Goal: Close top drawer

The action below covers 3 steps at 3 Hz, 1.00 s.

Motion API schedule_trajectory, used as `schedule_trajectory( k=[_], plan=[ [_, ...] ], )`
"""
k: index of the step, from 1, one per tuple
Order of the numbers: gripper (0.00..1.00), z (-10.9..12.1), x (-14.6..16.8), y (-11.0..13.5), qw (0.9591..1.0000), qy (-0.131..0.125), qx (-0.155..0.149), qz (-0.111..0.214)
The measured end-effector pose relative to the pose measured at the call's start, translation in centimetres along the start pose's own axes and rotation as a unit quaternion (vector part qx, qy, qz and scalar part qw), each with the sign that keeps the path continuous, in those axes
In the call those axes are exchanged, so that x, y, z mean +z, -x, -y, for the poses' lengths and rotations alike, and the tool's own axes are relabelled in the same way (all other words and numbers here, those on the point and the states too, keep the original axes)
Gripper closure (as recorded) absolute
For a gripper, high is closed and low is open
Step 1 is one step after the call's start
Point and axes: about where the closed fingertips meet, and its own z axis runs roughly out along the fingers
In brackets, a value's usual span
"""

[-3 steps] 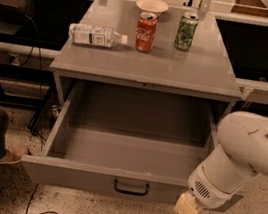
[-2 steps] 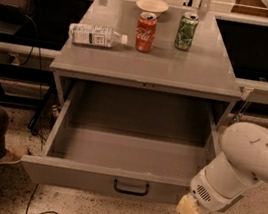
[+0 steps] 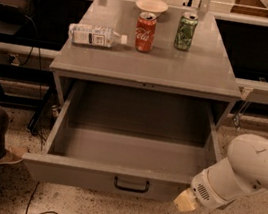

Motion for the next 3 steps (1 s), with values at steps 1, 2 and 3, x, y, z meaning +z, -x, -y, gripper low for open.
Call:
schedule_trajectory(
  k=[1,2,3],
  plan=[
    [1.00,0.0,0.2,2.3,0.9990,-0.004,-0.005,0.045],
    [1.00,-0.8,0.5,5.7,0.9950,0.011,-0.025,0.096],
    [1.00,-0.8,0.5,5.7,0.9950,0.011,-0.026,0.096]
  ],
)
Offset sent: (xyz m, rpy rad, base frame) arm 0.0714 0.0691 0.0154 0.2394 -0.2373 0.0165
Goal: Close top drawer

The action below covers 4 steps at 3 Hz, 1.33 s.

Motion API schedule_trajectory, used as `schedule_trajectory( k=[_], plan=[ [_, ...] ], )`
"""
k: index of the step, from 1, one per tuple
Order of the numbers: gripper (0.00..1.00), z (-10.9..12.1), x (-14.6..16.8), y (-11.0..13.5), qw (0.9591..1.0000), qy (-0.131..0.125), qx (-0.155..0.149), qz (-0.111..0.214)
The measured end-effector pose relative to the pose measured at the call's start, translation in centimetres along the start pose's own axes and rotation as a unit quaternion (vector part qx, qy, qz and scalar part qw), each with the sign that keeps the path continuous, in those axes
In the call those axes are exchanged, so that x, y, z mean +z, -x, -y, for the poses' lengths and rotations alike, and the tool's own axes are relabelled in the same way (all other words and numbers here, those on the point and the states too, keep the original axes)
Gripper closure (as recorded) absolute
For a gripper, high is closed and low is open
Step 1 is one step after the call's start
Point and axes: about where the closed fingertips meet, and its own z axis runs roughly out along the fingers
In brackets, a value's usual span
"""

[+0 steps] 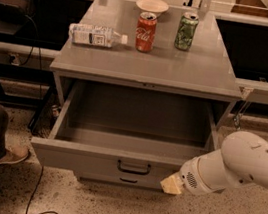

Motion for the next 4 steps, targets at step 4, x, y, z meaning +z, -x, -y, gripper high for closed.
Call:
schedule_trajectory(
  k=[4],
  plan=[
    [1.00,5.8,3.8,6.6,0.9959,-0.031,-0.037,0.077]
  ],
)
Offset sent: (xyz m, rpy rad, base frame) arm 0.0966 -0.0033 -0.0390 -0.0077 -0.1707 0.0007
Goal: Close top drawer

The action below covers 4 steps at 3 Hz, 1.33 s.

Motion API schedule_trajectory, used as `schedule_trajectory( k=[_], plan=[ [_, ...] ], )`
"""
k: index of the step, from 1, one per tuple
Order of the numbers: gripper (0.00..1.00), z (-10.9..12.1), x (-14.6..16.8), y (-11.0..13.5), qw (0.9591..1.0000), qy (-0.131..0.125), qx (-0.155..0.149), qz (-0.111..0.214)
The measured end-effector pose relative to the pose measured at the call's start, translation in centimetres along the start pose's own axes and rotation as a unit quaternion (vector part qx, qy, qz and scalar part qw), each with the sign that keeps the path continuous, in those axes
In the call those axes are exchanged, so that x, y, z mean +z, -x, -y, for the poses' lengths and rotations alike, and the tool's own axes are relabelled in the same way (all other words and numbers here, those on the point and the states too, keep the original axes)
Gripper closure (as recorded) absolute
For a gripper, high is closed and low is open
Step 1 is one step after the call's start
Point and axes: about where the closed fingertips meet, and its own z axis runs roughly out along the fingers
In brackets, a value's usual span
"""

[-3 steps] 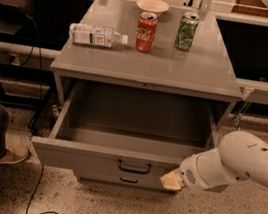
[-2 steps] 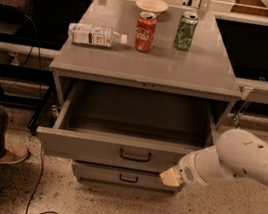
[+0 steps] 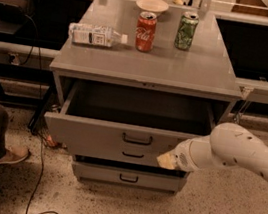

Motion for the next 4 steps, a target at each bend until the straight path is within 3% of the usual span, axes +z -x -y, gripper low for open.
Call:
schedule_trajectory(
  k=[2,3,4],
  plan=[
    [1.00,5.2,2.4,4.7,0.9983,-0.018,-0.024,0.050],
    [1.00,5.3,2.4,4.7,0.9983,-0.018,-0.024,0.050],
    [1.00,7.2,2.5,6.1,0.9973,-0.023,-0.031,0.062]
  ],
)
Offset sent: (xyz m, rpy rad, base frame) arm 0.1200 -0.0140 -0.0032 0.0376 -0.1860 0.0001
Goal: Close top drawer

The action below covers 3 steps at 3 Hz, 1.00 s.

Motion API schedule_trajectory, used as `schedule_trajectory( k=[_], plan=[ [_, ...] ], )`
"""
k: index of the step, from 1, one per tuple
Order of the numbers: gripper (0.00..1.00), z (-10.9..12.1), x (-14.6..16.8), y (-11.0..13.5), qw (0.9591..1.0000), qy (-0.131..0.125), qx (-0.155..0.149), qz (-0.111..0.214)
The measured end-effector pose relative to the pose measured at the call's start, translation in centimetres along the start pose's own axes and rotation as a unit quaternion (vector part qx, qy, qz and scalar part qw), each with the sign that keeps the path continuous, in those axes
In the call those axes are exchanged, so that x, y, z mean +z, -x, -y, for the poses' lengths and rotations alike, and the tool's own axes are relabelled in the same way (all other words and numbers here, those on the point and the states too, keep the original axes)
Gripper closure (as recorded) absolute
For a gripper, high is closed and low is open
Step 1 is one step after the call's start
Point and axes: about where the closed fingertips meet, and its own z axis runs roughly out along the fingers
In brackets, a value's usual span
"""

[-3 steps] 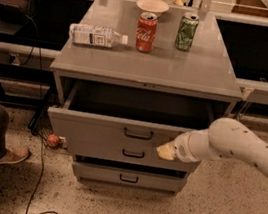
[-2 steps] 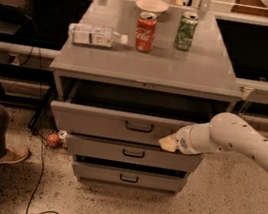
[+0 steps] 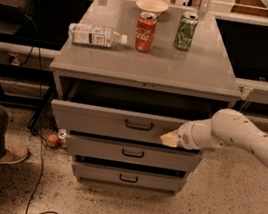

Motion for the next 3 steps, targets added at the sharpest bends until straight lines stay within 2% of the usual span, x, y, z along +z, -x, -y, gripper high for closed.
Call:
schedule_trajectory(
  k=[3],
  plan=[
    [1.00,0.92,0.15,0.82,0.9999,-0.001,-0.006,0.008]
  ],
)
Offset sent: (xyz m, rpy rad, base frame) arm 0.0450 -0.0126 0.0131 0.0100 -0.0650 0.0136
